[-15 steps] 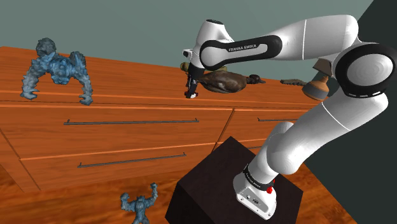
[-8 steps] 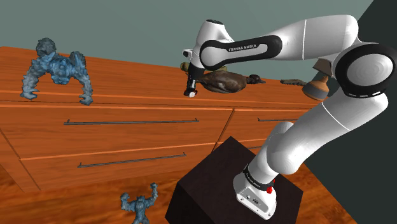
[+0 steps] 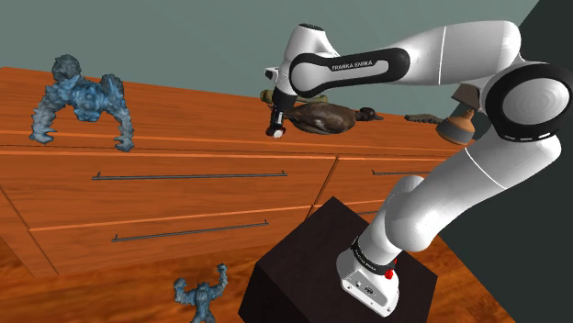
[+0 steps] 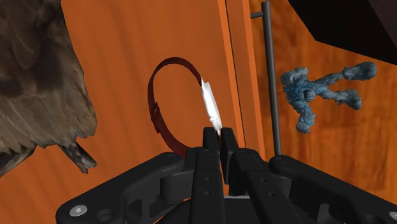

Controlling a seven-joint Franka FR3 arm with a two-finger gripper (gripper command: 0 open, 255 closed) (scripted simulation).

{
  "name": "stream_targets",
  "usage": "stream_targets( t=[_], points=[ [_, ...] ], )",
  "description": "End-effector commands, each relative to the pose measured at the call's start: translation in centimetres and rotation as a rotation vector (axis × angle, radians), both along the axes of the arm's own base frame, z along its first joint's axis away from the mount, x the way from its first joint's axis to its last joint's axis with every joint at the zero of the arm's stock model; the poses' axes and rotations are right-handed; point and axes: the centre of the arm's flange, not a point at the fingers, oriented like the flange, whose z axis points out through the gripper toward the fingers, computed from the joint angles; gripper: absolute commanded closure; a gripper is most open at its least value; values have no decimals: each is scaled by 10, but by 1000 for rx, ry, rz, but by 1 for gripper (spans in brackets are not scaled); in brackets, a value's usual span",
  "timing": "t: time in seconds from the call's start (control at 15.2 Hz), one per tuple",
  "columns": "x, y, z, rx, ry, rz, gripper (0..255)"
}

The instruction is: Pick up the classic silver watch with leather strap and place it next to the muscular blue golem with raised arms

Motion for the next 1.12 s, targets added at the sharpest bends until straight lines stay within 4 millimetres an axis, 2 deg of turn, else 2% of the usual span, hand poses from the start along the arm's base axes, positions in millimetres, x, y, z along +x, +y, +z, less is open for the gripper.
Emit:
stream_targets(
  t=[0.0, 1.06],
  points=[
    [-1, 1, 11, 0, 0, 0, 255],
    [-1, 1, 95, 0, 0, 0, 255]
  ],
)
